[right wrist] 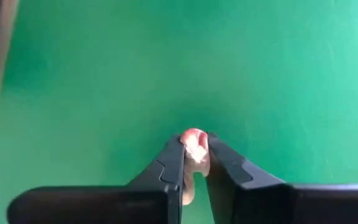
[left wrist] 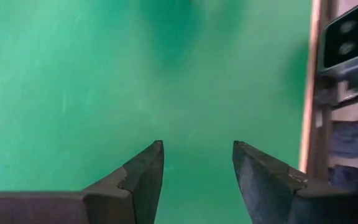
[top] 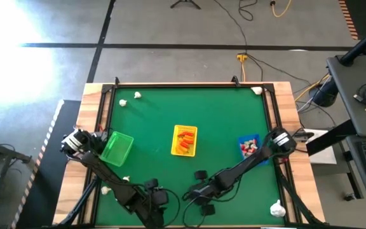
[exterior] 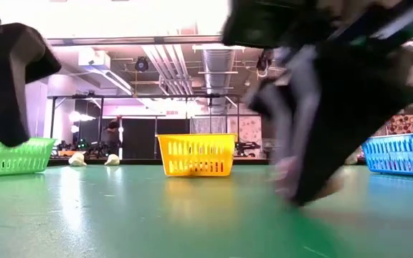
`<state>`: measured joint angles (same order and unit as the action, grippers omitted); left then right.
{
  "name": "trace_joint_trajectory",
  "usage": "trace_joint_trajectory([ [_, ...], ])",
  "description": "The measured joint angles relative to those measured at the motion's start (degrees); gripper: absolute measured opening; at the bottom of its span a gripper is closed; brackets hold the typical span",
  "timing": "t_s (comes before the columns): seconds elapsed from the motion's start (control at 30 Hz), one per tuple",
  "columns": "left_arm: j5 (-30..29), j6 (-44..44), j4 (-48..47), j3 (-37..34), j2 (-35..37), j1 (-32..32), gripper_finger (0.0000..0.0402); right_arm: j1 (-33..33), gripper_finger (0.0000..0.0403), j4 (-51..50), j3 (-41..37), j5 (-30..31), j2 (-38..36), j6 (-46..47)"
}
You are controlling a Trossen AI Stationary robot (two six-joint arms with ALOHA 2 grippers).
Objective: Sort produce into baskets
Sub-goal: Put the brown mushroom into the blue bin
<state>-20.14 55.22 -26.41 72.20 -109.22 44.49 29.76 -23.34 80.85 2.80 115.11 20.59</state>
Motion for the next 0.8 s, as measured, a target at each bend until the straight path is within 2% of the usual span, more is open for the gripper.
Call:
trace_joint_trajectory([
  [0.13, 0.1, 1.6, 0.9, -2.1, 1.1, 0.2, 0.0176, 0.5, 0.0033, -13.0, -1.3, 1.8, -8.3, 9.1],
  [0.27, 0.6, 1.9, 0.7, -2.6, 1.6, 0.8, 0.0176, 4.6, 0.0033, -23.1, -8.4, 14.3, -21.1, 20.4],
  [0.37, 1.0, 2.9, -0.6, -2.6, 1.8, 1.5, 0.0176, 7.3, 0.0037, -30.0, -15.1, 19.8, -31.2, 35.1],
  [0.43, 1.1, 3.0, -1.0, -2.6, 2.0, 1.6, 0.0176, 7.3, 0.0043, -35.1, -19.1, 20.0, -38.0, 46.9],
  [0.57, -1.0, 2.2, -1.0, -2.6, 2.1, 1.5, 0.0176, 6.6, 0.0042, -46.1, -27.3, 13.4, -47.1, 67.8],
  [0.63, -2.6, 0.2, -0.3, -2.6, 2.0, 1.1, 0.0176, 6.6, 0.0039, -47.3, -30.9, 13.3, -51.4, 73.8],
  [0.8, -3.1, -0.1, -0.3, -2.3, 2.0, -0.8, 0.0176, 4.6, 0.0039, -42.9, -40.3, 13.5, -59.0, 80.5],
])
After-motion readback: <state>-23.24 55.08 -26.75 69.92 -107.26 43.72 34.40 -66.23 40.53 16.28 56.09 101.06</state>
